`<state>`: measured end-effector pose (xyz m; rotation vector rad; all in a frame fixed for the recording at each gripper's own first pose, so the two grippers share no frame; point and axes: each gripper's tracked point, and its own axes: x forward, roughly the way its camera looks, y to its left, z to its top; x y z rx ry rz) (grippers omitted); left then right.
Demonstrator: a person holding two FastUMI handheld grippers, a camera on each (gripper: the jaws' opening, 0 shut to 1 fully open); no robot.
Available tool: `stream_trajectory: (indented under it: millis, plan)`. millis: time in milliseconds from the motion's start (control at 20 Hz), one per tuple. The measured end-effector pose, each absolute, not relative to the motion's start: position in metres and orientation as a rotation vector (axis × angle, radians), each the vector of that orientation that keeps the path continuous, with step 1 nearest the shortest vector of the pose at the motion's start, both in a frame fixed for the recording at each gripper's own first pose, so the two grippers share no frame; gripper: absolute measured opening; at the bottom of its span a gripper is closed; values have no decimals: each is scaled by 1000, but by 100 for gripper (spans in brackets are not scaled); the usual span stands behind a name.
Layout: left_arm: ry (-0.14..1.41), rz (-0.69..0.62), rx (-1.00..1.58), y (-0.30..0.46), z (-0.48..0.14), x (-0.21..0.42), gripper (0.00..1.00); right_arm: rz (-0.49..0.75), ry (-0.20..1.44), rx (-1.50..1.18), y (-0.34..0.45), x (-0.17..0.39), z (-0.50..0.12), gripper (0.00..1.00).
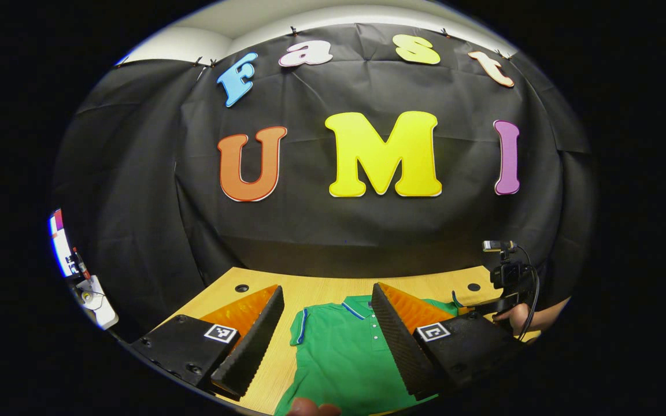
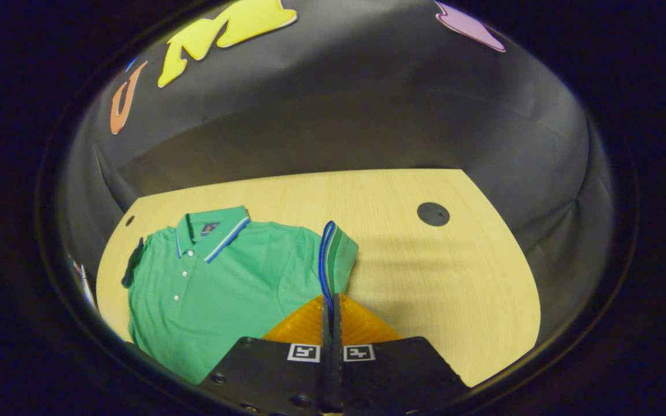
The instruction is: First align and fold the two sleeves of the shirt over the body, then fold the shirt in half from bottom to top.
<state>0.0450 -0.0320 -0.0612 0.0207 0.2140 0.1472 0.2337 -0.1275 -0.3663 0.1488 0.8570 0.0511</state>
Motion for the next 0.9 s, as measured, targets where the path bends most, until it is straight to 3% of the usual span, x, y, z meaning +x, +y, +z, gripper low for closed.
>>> stream_trajectory:
  millis: [400, 900]
  plan:
    - [198, 203, 12, -8, -57, 32, 96, 136, 816, 151, -59, 241, -329, 0]
    - [203, 316, 4, 36, -55, 6, 96, 267, 878, 254, 53, 236, -329, 4]
